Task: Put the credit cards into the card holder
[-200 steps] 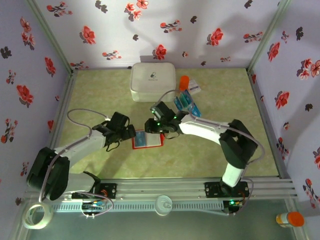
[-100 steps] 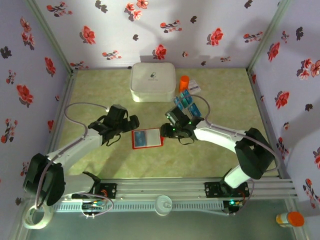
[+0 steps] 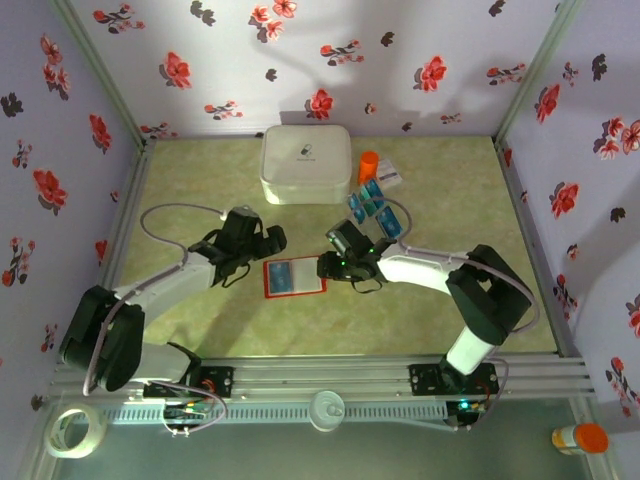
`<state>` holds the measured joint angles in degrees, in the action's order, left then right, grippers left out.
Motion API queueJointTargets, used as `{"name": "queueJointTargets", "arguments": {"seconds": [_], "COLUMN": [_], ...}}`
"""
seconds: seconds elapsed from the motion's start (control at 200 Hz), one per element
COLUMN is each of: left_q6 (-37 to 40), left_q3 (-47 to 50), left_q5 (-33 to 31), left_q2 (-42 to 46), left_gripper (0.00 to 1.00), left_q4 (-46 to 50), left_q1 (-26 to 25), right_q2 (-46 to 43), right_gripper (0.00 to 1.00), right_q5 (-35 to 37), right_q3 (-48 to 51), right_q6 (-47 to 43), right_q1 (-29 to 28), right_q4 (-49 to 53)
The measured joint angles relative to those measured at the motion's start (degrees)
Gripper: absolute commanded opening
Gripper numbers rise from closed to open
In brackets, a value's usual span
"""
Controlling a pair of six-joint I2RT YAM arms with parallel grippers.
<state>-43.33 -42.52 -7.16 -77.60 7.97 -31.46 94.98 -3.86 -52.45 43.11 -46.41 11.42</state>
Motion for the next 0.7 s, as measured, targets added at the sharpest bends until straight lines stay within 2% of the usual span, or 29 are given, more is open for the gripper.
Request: {"name": "queueJointTargets", "arguments": {"seconds": [0.39, 0.7], "left_q6": [1.8, 3.0], "left_q3": [1.9, 2.2], "left_q5": [0.5, 3.9], "left_q2": [-0.2, -2.3], "left_gripper": [1.0, 1.0], "left_q4": [-3.4, -6.2], "left_q1": [0.0, 0.7], "right_q2": [3.1, 3.4], "right_gripper": [0.51, 0.47], "right_q5": [-0.9, -0.9], "right_q3": [-1.7, -1.7], "right_q6": [0.2, 0.4], "right_q1": [0.0, 0.0], "right_q4": [-0.7, -1.1]}}
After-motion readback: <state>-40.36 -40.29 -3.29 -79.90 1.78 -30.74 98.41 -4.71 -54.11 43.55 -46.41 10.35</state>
